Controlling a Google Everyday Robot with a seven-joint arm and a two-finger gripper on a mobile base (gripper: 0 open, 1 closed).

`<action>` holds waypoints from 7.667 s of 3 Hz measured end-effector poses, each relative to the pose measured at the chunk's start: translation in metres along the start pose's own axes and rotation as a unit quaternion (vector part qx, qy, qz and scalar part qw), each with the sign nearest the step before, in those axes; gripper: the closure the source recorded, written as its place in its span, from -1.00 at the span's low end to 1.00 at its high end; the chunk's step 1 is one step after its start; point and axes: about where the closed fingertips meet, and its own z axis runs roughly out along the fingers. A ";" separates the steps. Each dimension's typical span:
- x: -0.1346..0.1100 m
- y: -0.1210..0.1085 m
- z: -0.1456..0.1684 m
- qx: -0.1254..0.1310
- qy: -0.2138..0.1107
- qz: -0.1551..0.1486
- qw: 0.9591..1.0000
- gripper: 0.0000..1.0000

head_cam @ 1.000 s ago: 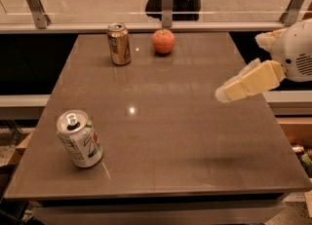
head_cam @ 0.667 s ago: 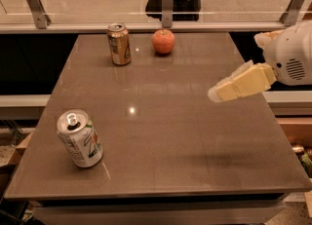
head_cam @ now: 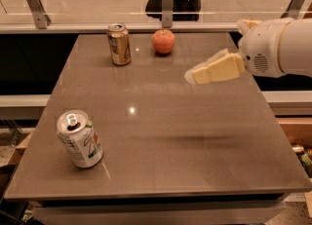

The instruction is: Pick orange can

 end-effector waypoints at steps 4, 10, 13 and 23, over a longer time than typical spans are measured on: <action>-0.043 0.015 0.149 -0.109 -0.117 0.054 0.986 -1.00; -0.057 0.027 0.262 0.028 -0.146 0.157 0.976 -1.00; -0.080 0.001 0.305 -0.001 -0.158 0.120 0.980 -1.00; -0.127 0.035 0.279 -0.115 -0.182 0.089 0.972 1.00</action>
Offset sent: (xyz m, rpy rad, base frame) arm 0.1049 0.0827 -0.0169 0.1941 -0.0476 0.2049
